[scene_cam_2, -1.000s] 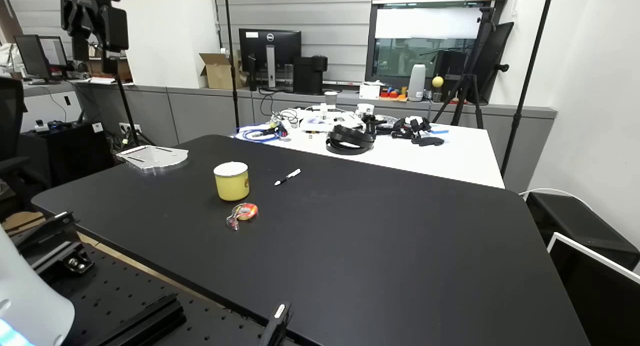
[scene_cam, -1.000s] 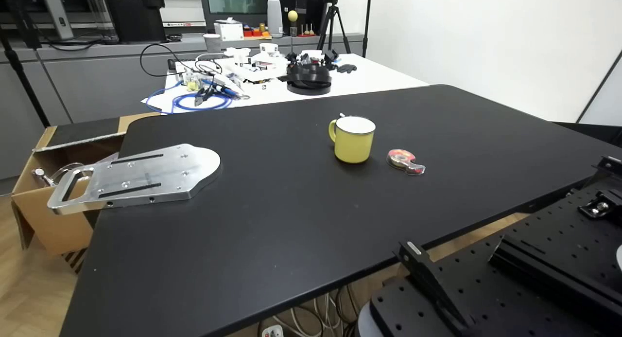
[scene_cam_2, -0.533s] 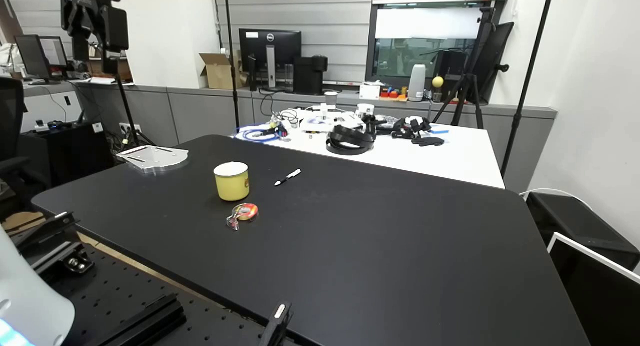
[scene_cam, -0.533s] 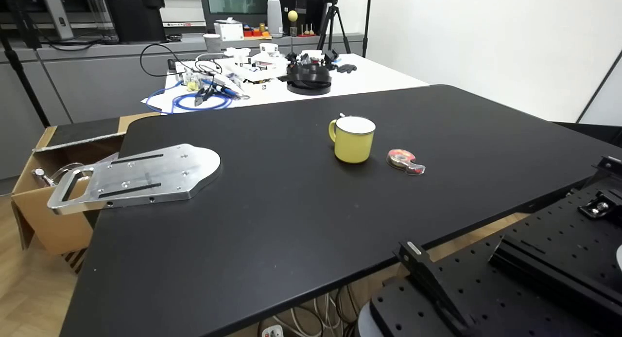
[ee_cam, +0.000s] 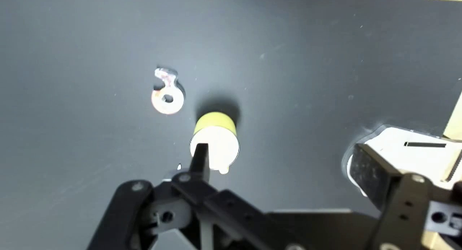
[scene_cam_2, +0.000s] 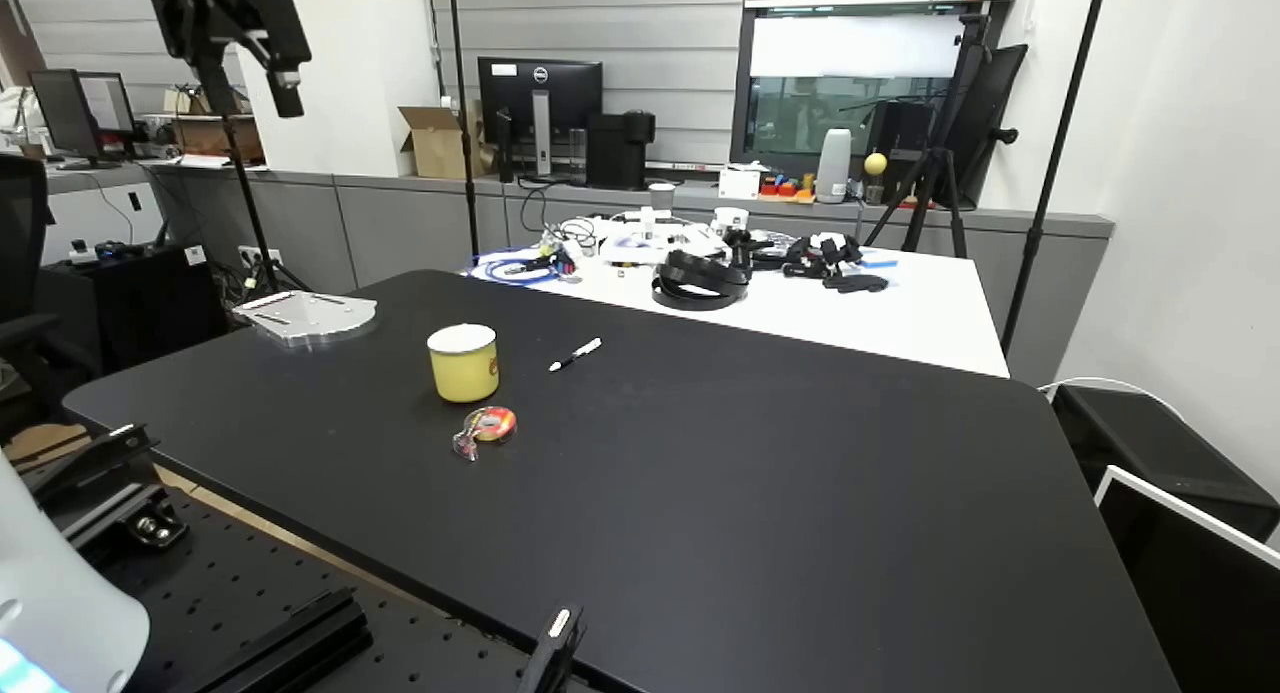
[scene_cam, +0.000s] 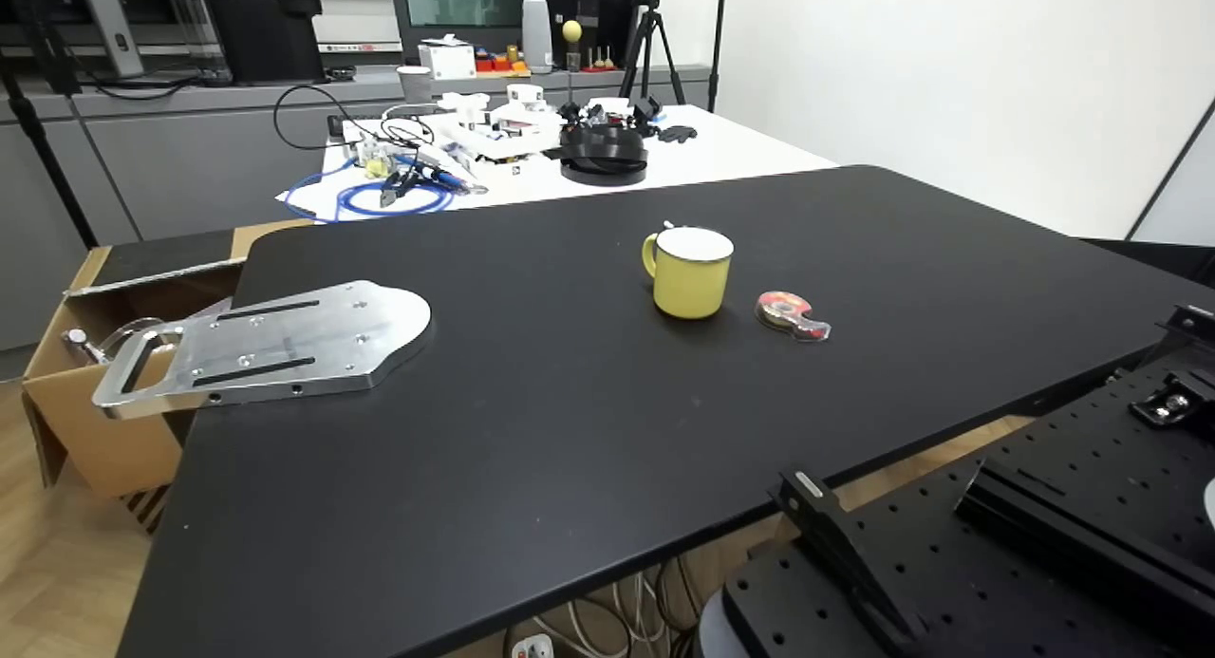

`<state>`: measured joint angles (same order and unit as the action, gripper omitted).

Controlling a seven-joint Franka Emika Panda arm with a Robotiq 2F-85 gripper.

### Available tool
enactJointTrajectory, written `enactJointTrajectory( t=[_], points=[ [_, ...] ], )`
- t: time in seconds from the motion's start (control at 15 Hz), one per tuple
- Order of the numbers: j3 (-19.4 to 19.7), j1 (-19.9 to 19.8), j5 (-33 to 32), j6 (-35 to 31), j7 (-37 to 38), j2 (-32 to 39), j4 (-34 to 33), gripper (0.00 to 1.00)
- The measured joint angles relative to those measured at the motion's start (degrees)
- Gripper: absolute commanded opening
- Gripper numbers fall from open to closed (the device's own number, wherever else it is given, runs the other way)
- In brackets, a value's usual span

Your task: Put the pen in the mug

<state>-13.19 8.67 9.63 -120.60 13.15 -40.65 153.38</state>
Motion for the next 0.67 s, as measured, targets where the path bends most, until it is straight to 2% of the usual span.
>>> enactJointTrajectory(
  t=[0.27,0.67],
  points=[
    [-0.4,-1.9,-5.6,-2.3,0.0,-0.6,-3.7,1.0],
    [1.5,-5.8,-10.0,-2.3,-2.3,3.4,-15.1,1.0]
  ],
)
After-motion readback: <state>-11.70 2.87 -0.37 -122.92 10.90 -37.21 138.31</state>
